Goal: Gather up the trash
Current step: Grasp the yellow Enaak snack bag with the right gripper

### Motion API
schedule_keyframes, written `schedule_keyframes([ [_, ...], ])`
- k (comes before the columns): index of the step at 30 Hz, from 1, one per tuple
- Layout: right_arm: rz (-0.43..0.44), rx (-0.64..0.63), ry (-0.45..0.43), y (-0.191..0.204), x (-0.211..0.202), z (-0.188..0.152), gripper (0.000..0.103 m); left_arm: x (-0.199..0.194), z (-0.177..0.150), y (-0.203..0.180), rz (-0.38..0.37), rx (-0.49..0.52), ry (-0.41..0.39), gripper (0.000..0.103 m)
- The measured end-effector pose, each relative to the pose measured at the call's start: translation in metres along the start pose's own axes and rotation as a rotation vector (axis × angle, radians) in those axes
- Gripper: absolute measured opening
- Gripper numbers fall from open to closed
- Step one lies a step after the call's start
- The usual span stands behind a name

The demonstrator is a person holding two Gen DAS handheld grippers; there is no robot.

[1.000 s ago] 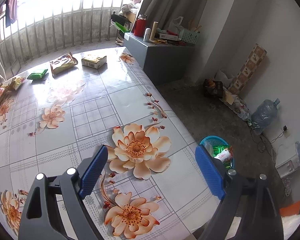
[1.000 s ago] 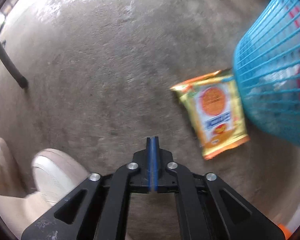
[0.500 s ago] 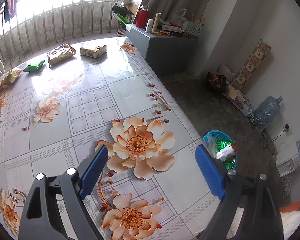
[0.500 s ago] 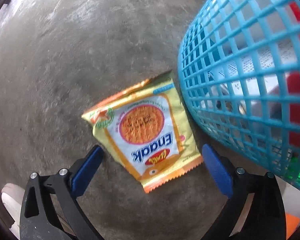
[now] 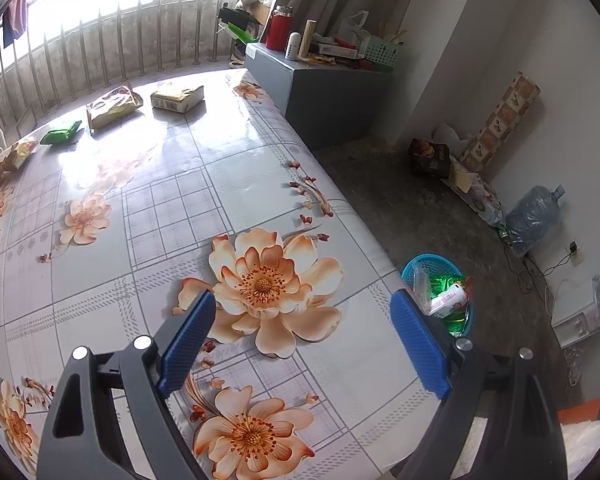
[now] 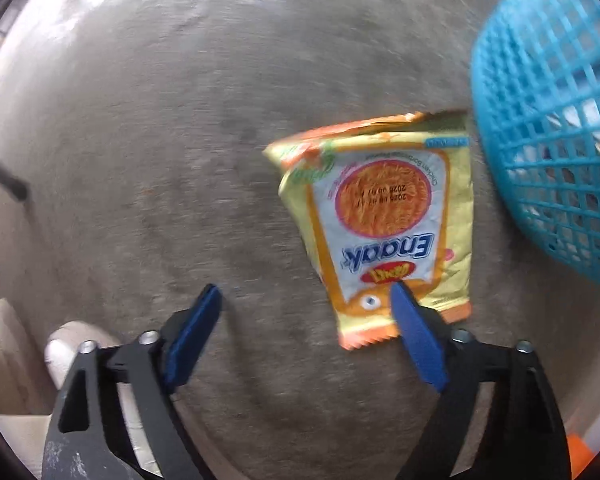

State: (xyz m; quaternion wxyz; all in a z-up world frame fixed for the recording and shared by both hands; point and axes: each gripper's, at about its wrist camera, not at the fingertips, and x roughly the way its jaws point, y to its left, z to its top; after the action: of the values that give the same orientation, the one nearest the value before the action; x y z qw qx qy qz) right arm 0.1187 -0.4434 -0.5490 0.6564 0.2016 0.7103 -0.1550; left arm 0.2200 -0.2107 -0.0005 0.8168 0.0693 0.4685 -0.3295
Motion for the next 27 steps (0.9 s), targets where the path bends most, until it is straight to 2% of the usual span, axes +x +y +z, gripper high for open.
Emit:
schedule_keyframes([
  [2, 0.079, -0.035, 0.012, 0.016, -0.004, -0.007, 0.062, 0.000, 0.000, -0.002, 0.000, 0.002, -0.004, 0.087],
  [5, 0.093, -0.106, -0.015, 0.034, -0.008, -0.014, 0.064, 0.000, 0.000, -0.001, -0.006, -0.005, -0.004, 0.087],
  [7, 0.062, -0.129, -0.055, 0.042, -0.013, -0.021, 0.068, 0.000, 0.000, -0.001, -0.002, -0.002, -0.003, 0.087],
  [9, -0.011, -0.102, -0.122, 0.041, -0.021, -0.026, 0.084, 0.000, 0.000, -0.001, -0.001, 0.000, -0.001, 0.087],
  [11, -0.058, -0.021, -0.162, 0.023, -0.023, -0.022, 0.090, 0.000, 0.000, 0.000, 0.001, 0.000, 0.001, 0.087],
  [14, -0.112, 0.124, -0.116, -0.010, -0.007, -0.009, 0.091, 0.001, 0.001, 0.001, 0.001, -0.002, 0.001, 0.087],
  [17, -0.146, 0.180, -0.071, -0.032, 0.007, 0.000, 0.094, 0.001, 0.001, 0.001, 0.003, -0.002, 0.001, 0.087],
  [21, -0.072, 0.232, -0.046, -0.065, 0.019, 0.011, 0.096, 0.003, 0.002, 0.003, 0.008, -0.009, 0.007, 0.087],
  [24, -0.066, 0.224, -0.044, -0.063, 0.018, 0.006, 0.093, 0.003, 0.002, 0.003, 0.008, -0.012, 0.008, 0.087],
  [25, -0.069, 0.217, -0.053, -0.066, 0.016, 0.008, 0.090, 0.003, 0.002, 0.004, 0.007, -0.011, 0.007, 0.087],
  [27, -0.071, 0.224, -0.074, -0.054, 0.013, -0.010, 0.080, 0.003, 0.002, 0.004, 0.002, -0.009, 0.004, 0.087],
])
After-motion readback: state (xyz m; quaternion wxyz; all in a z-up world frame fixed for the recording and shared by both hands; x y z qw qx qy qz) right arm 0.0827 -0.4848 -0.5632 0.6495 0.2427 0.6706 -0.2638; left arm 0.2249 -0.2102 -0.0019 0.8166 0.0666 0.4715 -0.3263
